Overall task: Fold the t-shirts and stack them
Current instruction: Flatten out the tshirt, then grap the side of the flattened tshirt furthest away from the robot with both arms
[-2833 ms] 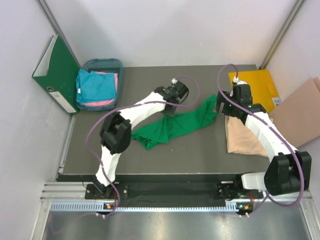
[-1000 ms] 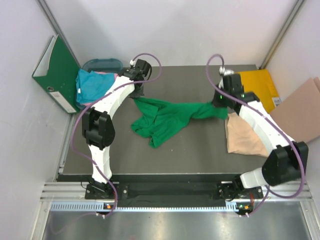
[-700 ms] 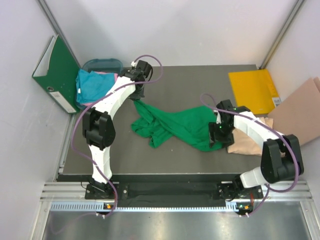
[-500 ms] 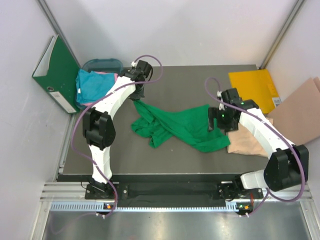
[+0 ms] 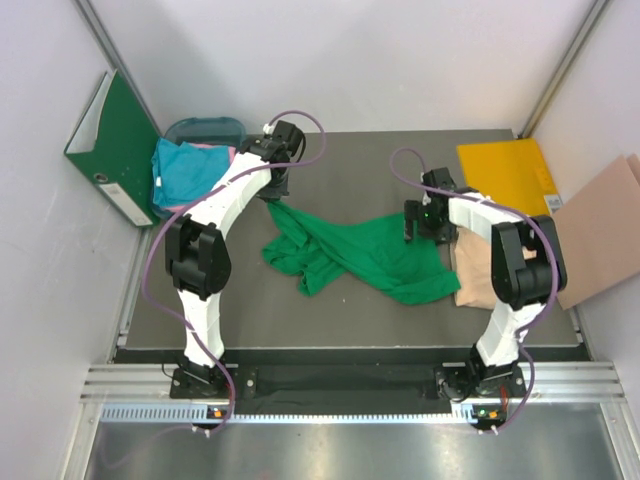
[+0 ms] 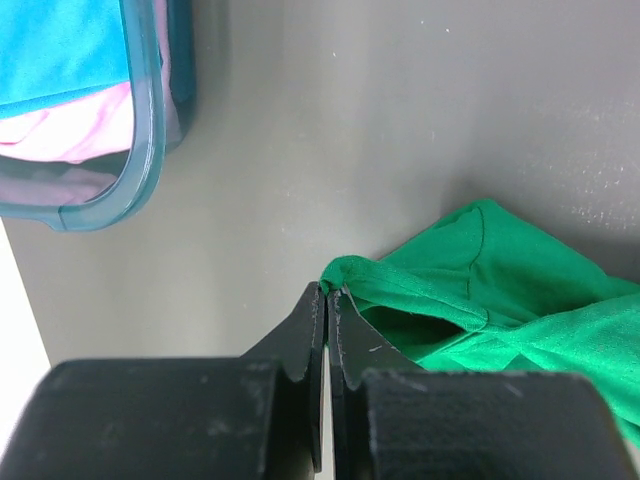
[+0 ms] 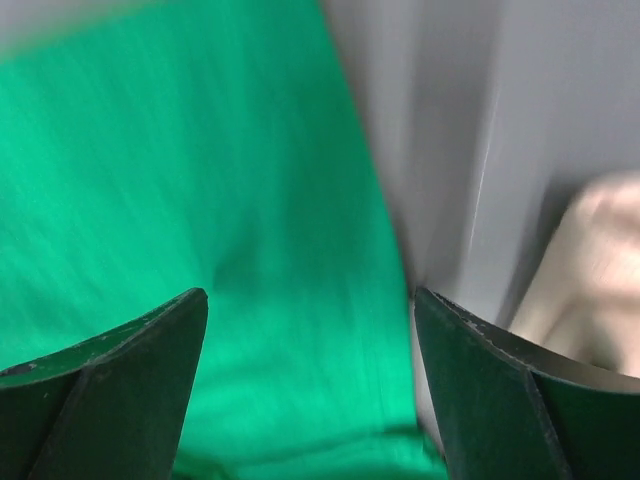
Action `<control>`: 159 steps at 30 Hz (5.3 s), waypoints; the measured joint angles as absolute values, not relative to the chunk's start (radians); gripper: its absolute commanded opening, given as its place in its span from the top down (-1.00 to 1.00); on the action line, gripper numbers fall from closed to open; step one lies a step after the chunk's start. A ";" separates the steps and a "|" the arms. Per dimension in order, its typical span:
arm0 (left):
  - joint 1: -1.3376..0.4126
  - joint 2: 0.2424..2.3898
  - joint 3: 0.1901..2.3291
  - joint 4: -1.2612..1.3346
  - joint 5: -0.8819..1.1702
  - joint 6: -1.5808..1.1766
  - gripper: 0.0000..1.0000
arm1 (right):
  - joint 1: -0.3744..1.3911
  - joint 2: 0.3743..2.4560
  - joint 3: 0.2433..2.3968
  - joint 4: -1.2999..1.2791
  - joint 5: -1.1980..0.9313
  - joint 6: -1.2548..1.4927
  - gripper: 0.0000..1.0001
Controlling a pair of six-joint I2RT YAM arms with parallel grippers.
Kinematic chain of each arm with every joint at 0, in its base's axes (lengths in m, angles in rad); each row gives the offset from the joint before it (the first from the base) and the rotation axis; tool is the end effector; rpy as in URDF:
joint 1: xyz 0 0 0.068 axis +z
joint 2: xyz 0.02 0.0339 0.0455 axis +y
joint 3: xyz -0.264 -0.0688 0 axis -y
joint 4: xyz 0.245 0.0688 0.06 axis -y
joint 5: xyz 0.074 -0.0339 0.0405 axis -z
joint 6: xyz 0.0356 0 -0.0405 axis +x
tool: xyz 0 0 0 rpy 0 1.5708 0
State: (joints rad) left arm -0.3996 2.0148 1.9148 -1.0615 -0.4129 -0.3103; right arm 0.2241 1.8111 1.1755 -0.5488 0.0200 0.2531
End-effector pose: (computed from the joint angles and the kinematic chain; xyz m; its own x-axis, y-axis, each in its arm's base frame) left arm 0.3976 -0.1524 0.2893 -0.8687 0.0632 -0.4914 -0.0588 0.9716 0.2290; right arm 0.3481 0.0786 0.1712 -0.9281 0.0452 -0.3695 0.0182 0.9969 0.0764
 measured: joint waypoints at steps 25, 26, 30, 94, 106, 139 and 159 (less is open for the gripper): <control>-0.390 2.041 1.980 -1.106 -0.444 -0.292 1.00 | 0.206 2.103 1.585 -0.580 -0.047 0.244 1.00; -0.387 2.041 1.984 -1.110 -0.444 -0.292 1.00 | 0.205 2.101 1.587 -0.587 -0.049 0.244 1.00; -0.354 2.048 2.020 -1.126 -0.451 -0.287 1.00 | 0.197 2.068 1.592 -0.619 -0.044 0.244 1.00; -0.302 1.651 2.218 -0.939 -0.242 -0.152 1.00 | 0.130 0.942 1.355 -0.648 0.024 0.138 1.00; -0.264 2.186 2.251 -0.968 -0.264 -0.118 1.00 | 0.102 1.790 1.567 -0.420 0.094 0.048 1.00; -0.234 2.336 2.232 -0.837 -0.200 -0.176 -0.92 | 0.056 2.006 1.701 -0.354 0.058 0.109 1.00; -0.120 2.626 2.415 -0.579 0.081 -0.446 -0.13 | 0.057 2.018 1.644 -0.271 -0.009 0.123 1.00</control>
State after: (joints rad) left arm -0.1204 2.6263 2.4145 -0.5785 0.0811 -0.4458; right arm 0.0566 2.0182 1.6436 -0.2714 -0.0090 0.1230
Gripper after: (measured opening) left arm 0.695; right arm 0.017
